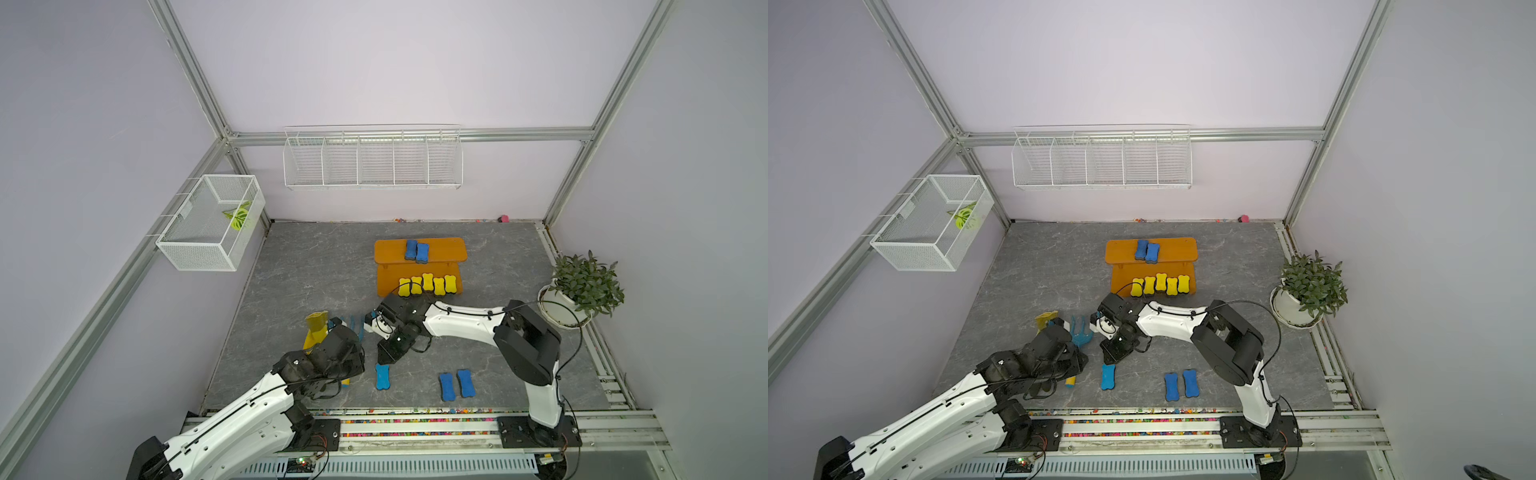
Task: Remove the whiteboard erasers from the shelf
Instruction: Place the whiteboard eraser at the center of the board.
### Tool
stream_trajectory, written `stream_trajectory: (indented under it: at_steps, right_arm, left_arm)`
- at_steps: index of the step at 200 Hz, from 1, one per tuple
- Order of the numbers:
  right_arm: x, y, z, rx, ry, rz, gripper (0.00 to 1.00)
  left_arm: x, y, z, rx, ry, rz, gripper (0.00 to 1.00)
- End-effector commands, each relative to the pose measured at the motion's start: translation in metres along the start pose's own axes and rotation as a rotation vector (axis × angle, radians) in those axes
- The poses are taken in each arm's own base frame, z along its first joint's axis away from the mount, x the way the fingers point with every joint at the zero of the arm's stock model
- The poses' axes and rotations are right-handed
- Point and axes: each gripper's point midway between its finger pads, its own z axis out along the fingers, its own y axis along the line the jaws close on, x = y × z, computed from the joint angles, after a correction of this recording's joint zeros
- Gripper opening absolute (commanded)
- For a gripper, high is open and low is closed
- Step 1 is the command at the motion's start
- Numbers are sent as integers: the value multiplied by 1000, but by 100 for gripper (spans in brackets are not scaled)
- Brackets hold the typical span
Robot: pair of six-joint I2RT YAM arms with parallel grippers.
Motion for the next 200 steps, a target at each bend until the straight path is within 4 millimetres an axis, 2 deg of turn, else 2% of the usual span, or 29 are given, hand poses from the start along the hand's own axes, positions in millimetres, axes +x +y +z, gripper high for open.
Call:
stream_trajectory:
  at_steps: [1,104,133,155,170,188,200]
  right_arm:
    - [18,-3,5,0,59,2,21]
    - [25,8,7,-10,71,-15,21]
    - [22,9,2,1,58,-12,23]
    - [13,11,-12,21,26,-19,28]
    - [2,13,-30,18,-14,-14,32]
    - [-15,14,-60,16,-95,-11,34]
    - [-26,12,-85,22,-162,-8,35]
  left_arm:
    - [-5,1,-3,-11,-20,-9,22]
    - [-8,2,-3,-17,-26,-13,23]
    - [-9,2,-3,-17,-31,-16,23]
    - [-12,2,-3,-9,-35,-21,23]
    - [-17,-1,-4,2,-43,-22,24]
    - [-31,-9,-9,19,-69,-13,24]
    - [-45,-22,-13,54,-96,7,24]
